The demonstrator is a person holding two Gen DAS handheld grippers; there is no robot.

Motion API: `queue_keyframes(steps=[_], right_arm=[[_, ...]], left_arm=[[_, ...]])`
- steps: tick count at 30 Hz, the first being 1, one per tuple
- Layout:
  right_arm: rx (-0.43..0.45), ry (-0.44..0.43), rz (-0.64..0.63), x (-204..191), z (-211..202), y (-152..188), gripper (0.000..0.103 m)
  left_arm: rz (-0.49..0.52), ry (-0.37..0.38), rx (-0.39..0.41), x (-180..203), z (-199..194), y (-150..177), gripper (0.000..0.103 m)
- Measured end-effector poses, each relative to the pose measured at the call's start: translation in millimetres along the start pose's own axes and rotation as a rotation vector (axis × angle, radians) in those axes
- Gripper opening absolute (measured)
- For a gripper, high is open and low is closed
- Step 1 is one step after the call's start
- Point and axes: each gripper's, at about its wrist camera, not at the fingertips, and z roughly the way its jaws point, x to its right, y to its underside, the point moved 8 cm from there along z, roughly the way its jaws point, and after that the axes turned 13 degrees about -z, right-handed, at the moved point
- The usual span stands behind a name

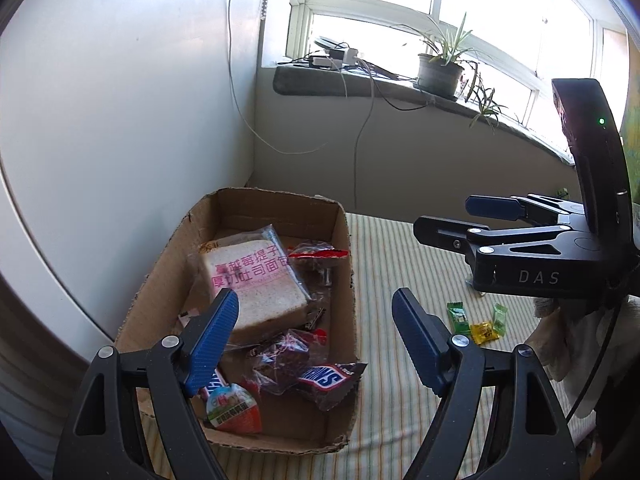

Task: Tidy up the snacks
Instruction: 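Move both grippers back from the box to the remaining candies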

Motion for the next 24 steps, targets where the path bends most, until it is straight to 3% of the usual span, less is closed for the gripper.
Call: queue_keyframes(steps=[16, 24], right_arm=[[-0.050, 0.103, 0.108, 87.9, -37.5, 76.1, 0.086], [-0.107, 0.104, 0.188, 128.5, -32.3, 117.5, 0.086]], left_arm=[[0.064, 0.087, -0.050, 62.0, 20.5, 18.0, 0.078], [0.081, 0.137, -0.120, 91.2, 38.0, 38.8, 0.057]])
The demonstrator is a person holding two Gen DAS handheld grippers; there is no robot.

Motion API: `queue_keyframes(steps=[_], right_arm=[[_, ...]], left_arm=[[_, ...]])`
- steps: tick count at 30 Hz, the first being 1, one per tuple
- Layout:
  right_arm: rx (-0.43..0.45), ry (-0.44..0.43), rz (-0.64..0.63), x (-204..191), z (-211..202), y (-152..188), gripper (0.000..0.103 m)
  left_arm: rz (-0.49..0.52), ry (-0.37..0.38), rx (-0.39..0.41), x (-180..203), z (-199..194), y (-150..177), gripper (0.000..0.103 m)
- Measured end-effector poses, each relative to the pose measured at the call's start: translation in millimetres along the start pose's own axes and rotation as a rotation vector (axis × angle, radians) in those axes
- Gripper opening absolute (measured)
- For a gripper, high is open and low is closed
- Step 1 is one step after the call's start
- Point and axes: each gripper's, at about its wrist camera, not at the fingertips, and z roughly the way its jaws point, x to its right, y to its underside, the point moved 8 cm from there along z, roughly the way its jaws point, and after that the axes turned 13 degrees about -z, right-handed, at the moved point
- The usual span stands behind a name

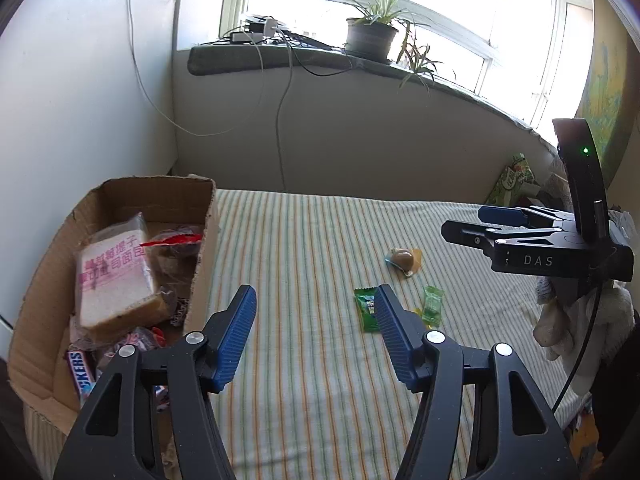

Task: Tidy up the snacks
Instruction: 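Move both grippers back from the box to the remaining candies, then grasp the dark green candy with the left gripper while the right gripper grasps the yellow-wrapped egg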

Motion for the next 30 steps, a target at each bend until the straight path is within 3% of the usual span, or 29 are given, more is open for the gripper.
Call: queue_keyframes(steps=[11, 15, 21, 25, 30], right_arm=[[-0.044, -0.070, 0.013, 6.6, 31.4, 16.6, 0.086], [-0.064, -0.083, 0.006, 5.2, 45.5, 21.3, 0.081], [-0.088, -0.107, 0.000, 0.0, 63.3, 25.8, 0.078], [-0.110, -0.111, -0.024, -6.8, 75.0, 27.2, 0.066], [-0.118, -0.106, -0.047, -12.8, 84.2, 25.0, 0.065]], left_arm=[[0.004, 0.043, -0.123, 27.6, 41.6, 26.7, 0.036], [0.007, 0.046, -0.162, 35.3, 58.7, 31.8, 0.030], [0.026, 0.034, -0.204, 44.5, 81.3, 37.7, 0.029], [0.032, 0.021, -0.218, 46.2, 90.8, 43.0, 0.029], [0.053, 0.000, -0.219, 44.5, 95.6, 46.0, 0.023]])
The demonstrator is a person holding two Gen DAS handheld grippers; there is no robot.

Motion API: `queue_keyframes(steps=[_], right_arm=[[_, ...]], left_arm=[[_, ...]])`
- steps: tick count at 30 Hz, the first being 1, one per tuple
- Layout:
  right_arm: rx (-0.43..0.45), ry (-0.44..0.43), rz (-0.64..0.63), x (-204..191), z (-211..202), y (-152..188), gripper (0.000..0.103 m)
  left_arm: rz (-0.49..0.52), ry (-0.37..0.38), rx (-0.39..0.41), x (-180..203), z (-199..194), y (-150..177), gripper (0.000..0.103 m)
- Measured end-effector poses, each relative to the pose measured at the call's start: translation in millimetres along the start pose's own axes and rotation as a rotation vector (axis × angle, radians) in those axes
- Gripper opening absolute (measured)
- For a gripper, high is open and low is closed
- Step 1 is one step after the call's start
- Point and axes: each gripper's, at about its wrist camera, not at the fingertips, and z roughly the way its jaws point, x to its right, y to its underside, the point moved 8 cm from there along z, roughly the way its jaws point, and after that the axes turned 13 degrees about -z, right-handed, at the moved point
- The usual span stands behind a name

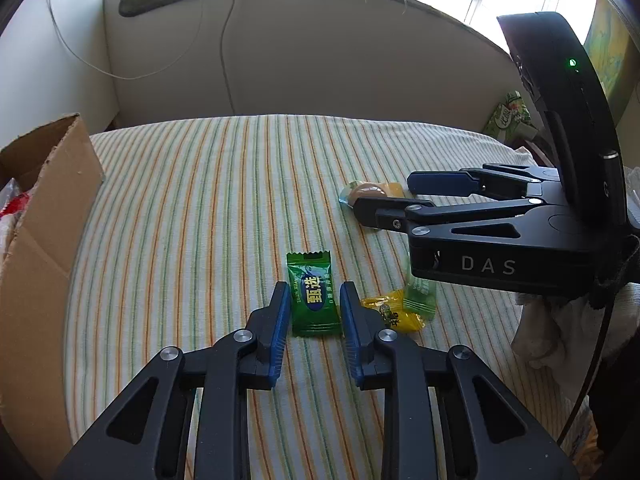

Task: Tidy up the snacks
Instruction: 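Grasp the dark green candy with the left gripper while the right gripper grasps the yellow-wrapped egg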

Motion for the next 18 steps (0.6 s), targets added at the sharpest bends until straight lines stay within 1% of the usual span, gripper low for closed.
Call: queue_keyframes(steps=[2, 4, 6, 8, 9, 10, 15, 18], right_arm=[[0.000, 0.003, -0.005, -0.9, 2.2, -2.1, 0.063], [-0.007, 0.006, -0.014, -2.7, 5.1, -4.1, 0.054], [-0.012, 0.016, -0.028, -4.1, 7.4, -5.5, 0.051], [-0.013, 0.025, -0.035, -4.7, 8.8, -6.5, 0.041], [-0.013, 0.028, -0.036, -4.3, 9.2, -7.5, 0.031], [-0.014, 0.024, -0.034, -3.9, 9.3, -8.1, 0.027], [-0.014, 0.025, -0.041, -4.5, 8.3, -7.5, 0.024], [-0.010, 0.024, -0.035, -3.1, 4.7, -5.5, 0.023]], left_arm=[[0.004, -0.007, 0.004, 0.4, 1.8, -1.0, 0.021], [0.019, -0.018, 0.009, -2.6, -1.8, -0.4, 0.021], [0.044, -0.036, 0.017, 1.3, -0.7, 0.4, 0.021], [0.054, -0.045, 0.022, 1.4, -1.2, 1.1, 0.020], [0.051, -0.043, 0.023, 0.7, -1.5, 0.8, 0.020], [0.047, -0.039, 0.022, 0.1, -1.7, 0.6, 0.020], [0.033, -0.028, 0.025, -2.1, -1.4, -0.8, 0.019], [0.019, -0.027, 0.031, -4.8, -3.9, -2.3, 0.019]])
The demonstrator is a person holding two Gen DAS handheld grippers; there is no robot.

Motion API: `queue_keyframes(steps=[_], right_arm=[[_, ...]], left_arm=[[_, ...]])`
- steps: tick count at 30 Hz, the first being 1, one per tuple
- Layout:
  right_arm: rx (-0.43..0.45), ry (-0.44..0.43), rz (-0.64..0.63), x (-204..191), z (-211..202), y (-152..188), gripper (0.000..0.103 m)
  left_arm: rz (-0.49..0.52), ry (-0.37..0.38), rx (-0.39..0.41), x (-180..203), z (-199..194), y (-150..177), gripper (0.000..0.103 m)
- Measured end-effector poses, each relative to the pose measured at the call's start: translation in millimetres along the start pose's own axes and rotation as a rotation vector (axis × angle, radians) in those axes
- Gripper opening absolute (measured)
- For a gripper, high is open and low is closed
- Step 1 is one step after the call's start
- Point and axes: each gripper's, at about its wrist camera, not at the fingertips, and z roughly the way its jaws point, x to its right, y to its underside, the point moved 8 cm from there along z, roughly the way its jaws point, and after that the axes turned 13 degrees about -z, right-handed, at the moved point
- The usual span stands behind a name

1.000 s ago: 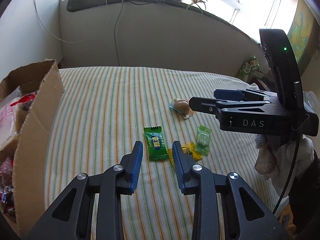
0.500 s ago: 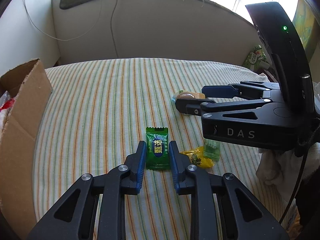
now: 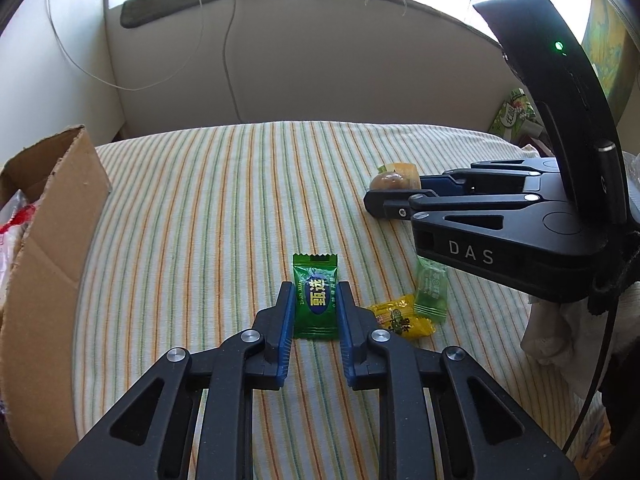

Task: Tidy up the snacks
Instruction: 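Grasp the dark green candy with the left gripper while the right gripper grasps the yellow-wrapped egg, then carry the green candy and the wrapped egg over the box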

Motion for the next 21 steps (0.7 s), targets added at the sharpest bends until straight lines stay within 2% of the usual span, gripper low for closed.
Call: queue_keyframes(steps=[9, 21], right_arm=[[0.022, 0.011, 0.017, 4.2, -15.4, 2.2, 0.023], [0.075, 0.026, -0.003, -9.8, -53.2, -11.1, 0.023]], left_arm=[[-0.020, 0.004, 0.027, -5.3, -15.6, -4.7, 0.019], [-0.016, 0.017, 0.107, -3.0, -58.3, -11.6, 0.019]])
